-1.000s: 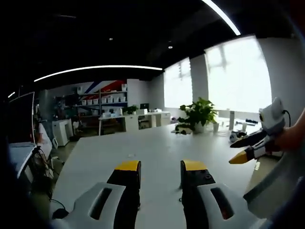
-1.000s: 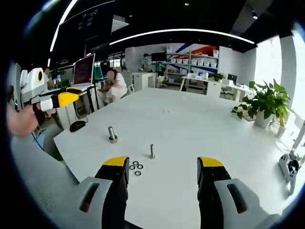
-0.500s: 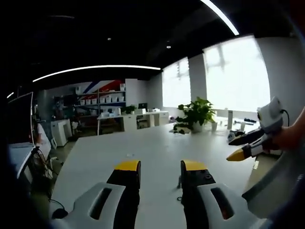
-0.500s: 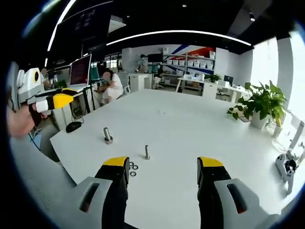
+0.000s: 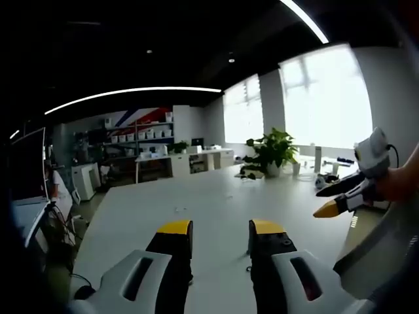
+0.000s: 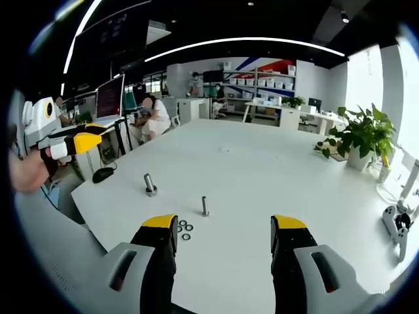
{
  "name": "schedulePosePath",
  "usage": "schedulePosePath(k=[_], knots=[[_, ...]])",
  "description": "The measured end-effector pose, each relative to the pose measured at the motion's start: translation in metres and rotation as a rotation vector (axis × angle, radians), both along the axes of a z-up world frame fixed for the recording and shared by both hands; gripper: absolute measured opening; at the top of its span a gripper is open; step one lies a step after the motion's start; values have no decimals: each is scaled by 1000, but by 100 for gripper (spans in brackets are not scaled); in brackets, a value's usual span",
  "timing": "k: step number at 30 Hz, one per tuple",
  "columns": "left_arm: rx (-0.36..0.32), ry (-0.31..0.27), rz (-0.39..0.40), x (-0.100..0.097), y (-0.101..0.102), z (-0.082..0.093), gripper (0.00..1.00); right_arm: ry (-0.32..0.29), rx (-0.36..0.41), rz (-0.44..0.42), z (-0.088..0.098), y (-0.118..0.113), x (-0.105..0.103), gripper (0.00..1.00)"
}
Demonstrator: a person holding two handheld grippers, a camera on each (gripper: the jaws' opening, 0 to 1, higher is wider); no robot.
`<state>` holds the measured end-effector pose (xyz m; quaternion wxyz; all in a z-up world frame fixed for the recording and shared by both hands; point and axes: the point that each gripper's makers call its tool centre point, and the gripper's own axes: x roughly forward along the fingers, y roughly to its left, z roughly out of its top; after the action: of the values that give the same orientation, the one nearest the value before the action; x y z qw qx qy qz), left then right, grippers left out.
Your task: Place the washer onto the threaded stud by aligning its center hole with the stud, sliding it down to the base, and recovering from edge contact or off-axis alignment until the washer reaches the visible bottom stop.
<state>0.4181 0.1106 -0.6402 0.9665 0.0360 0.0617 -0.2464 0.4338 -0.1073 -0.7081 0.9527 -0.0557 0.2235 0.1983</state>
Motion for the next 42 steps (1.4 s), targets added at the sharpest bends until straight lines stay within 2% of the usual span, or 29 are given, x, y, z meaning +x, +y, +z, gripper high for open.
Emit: schedulePosePath(k=[3, 14, 31, 42], knots=[[-4, 5, 3, 0, 1, -1, 34, 27, 17, -5, -4, 2, 1, 60], [7, 2, -6, -1, -2, -1, 33, 59, -10, 2, -17, 8, 13, 59], [0, 10, -1, -2, 0, -2, 33, 110, -78, 40, -32, 16, 33, 57], [-1, 12, 3, -2, 1, -3, 33, 150, -134, 84, -44, 22, 37, 57]])
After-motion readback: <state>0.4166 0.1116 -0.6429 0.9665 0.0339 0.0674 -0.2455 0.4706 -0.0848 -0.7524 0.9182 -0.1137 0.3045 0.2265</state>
